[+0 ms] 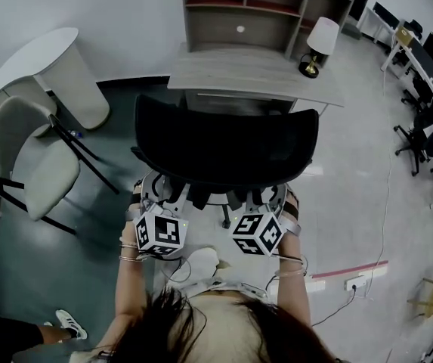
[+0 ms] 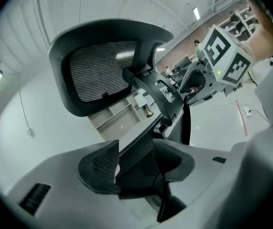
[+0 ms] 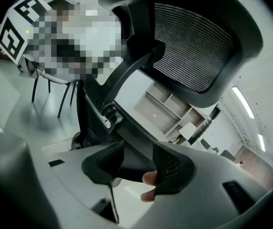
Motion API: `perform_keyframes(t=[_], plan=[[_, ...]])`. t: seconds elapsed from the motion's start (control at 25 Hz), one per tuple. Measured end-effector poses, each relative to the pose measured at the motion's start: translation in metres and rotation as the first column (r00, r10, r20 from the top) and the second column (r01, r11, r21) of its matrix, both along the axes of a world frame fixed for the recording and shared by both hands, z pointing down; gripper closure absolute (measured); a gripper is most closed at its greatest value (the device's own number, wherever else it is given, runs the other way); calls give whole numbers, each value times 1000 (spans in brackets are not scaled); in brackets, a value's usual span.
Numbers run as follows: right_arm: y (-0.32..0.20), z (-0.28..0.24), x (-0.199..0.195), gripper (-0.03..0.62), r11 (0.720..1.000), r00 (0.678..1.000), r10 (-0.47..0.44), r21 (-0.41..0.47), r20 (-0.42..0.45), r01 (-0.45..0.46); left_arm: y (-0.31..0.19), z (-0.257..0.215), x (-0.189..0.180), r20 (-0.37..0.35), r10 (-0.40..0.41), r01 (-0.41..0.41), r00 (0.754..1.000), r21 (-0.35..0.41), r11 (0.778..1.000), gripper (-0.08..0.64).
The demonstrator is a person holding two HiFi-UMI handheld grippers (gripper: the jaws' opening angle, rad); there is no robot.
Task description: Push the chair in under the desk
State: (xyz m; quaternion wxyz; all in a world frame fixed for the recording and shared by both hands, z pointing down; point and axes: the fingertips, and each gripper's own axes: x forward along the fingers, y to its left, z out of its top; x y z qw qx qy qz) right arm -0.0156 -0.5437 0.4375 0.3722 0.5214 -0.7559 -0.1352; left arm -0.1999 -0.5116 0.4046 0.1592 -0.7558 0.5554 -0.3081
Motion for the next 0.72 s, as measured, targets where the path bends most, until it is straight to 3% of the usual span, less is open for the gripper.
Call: perform_keyframes(t=[0.36,0.72], plan=[[35,-3,20,420,1000,996,-8,-7,92,8,36,-12,11,-67,-92,94,993,14,996,397],[74,8,28,450,998,985,-33,-41,170,40,81,-26,40,-218,-150,160,964,27,987,460]])
